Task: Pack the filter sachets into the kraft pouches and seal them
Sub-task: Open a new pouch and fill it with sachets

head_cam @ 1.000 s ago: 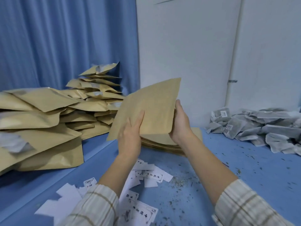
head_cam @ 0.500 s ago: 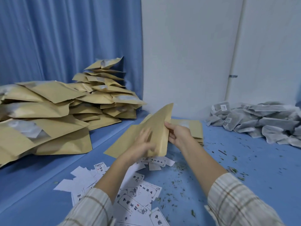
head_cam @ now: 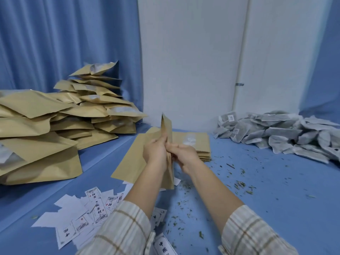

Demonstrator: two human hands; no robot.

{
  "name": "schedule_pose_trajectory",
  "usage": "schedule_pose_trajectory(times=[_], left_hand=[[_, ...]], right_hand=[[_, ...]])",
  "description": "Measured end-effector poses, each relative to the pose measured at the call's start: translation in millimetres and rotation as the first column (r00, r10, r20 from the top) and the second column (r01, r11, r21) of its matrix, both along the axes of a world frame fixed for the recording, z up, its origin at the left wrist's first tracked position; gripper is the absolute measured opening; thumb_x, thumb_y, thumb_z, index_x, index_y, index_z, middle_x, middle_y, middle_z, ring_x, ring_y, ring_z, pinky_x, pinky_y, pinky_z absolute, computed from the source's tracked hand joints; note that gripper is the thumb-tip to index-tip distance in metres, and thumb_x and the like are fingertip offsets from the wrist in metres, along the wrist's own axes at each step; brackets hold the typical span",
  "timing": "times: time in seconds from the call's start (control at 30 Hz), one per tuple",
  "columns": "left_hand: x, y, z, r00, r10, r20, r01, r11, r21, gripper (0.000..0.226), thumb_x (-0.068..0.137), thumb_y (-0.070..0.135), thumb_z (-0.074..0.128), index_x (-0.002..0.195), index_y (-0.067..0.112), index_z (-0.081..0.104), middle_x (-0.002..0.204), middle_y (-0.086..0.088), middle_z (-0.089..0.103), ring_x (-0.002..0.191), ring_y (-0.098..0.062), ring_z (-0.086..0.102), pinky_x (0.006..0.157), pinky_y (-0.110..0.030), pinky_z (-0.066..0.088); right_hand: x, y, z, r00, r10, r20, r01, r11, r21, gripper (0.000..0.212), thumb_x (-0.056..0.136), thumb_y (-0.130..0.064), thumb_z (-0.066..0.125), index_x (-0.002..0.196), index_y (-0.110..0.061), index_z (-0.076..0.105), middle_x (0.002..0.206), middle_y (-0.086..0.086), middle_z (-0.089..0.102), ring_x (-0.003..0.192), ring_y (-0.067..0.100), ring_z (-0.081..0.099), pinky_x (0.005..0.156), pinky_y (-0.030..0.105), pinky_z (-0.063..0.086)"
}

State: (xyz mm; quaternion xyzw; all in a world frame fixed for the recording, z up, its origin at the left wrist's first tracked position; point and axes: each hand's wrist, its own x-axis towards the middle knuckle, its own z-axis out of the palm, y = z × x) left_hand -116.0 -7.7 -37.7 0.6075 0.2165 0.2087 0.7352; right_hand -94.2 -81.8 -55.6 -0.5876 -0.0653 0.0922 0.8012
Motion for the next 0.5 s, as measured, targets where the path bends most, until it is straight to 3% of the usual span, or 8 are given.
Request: schedule_pose_trajectory(times=[0.07,0.17,0.2,0.27,0.3,0.37,0.43,0.5], left_hand=[[2,-4,-2,0.998,0.059,0.000,-0.059,0.998,0.025,0.032,0.087,0.031,0.061,0.059,0.016,0.058,0.066,-0.004,0.060,0.082,-0.033,0.065,0.080,-0.046,0.054],[2,-7,-9,0.998,0.037,0.044,-0.054,0.876,0.480,0.038,0.095,0.019,0.043,0.058,0.014,0.047,0.060,-0.001,0.051,0.071,-0.027,0.054,0.056,-0.030,0.043],[1,-8,-13,0.999,0.016,0.052,-0.044,0.793,0.608,0.037,0.095,0.015,0.040,0.058,0.013,0.043,0.059,-0.001,0.048,0.065,-0.024,0.049,0.049,-0.025,0.035],[-1,-12,-19,1.000,-0.009,0.030,-0.018,0.634,0.773,0.033,0.095,0.010,0.039,0.061,0.014,0.038,0.059,0.000,0.045,0.057,-0.017,0.043,0.044,-0.021,0.027],[-2,-15,-19,1.000,-0.001,0.021,-0.017,0.574,0.819,0.031,0.095,0.011,0.040,0.064,0.013,0.038,0.062,0.000,0.045,0.056,-0.015,0.041,0.044,-0.023,0.026],[-3,-20,-17,0.998,0.036,0.052,-0.063,0.555,0.829,0.023,0.098,0.013,0.039,0.076,0.007,0.046,0.071,-0.006,0.052,0.062,-0.020,0.047,0.050,-0.028,0.029],[-5,-24,-14,0.993,0.099,0.069,-0.114,0.584,0.803,0.024,0.101,0.015,0.035,0.095,-0.001,0.052,0.082,-0.018,0.059,0.075,-0.032,0.057,0.057,-0.031,0.033],[-5,-23,-10,0.991,0.133,0.024,-0.093,0.546,0.833,0.027,0.102,0.015,0.033,0.102,-0.004,0.053,0.089,-0.022,0.062,0.083,-0.036,0.061,0.056,-0.029,0.032]], right_hand=[[-2,-9,-1,0.999,0.043,-0.007,-0.043,0.999,0.000,0.010,0.077,-0.013,0.074,0.075,-0.006,0.067,0.074,0.010,0.065,0.070,0.020,0.056,0.076,0.031,0.046],[-3,-19,1,0.990,-0.053,0.128,0.071,0.988,-0.137,0.016,0.077,-0.015,0.075,0.071,-0.012,0.060,0.076,0.004,0.064,0.070,0.015,0.058,0.069,0.026,0.048],[-4,-22,2,0.956,-0.119,0.269,0.200,0.933,-0.299,0.019,0.079,-0.017,0.073,0.069,-0.014,0.056,0.074,0.001,0.063,0.070,0.013,0.057,0.069,0.025,0.046],[-6,-22,3,0.828,-0.134,0.545,0.463,0.710,-0.530,0.022,0.086,-0.021,0.062,0.070,-0.014,0.047,0.068,-0.001,0.056,0.067,0.015,0.051,0.062,0.027,0.039],[-8,-21,2,0.785,-0.124,0.607,0.529,0.644,-0.553,0.022,0.088,-0.021,0.055,0.072,-0.014,0.043,0.066,-0.001,0.051,0.064,0.018,0.048,0.057,0.029,0.036],[-5,-20,1,0.752,-0.176,0.635,0.590,0.610,-0.529,0.019,0.090,-0.019,0.049,0.076,-0.013,0.039,0.065,-0.003,0.045,0.062,0.018,0.044,0.049,0.027,0.029],[2,-26,1,0.748,-0.296,0.594,0.624,0.617,-0.479,0.013,0.091,-0.012,0.048,0.081,-0.010,0.041,0.069,-0.004,0.044,0.066,0.017,0.045,0.044,0.019,0.030],[6,-32,-1,0.757,-0.342,0.557,0.613,0.665,-0.426,0.010,0.092,-0.012,0.050,0.086,-0.011,0.042,0.074,-0.003,0.049,0.069,0.016,0.048,0.049,0.009,0.037]])
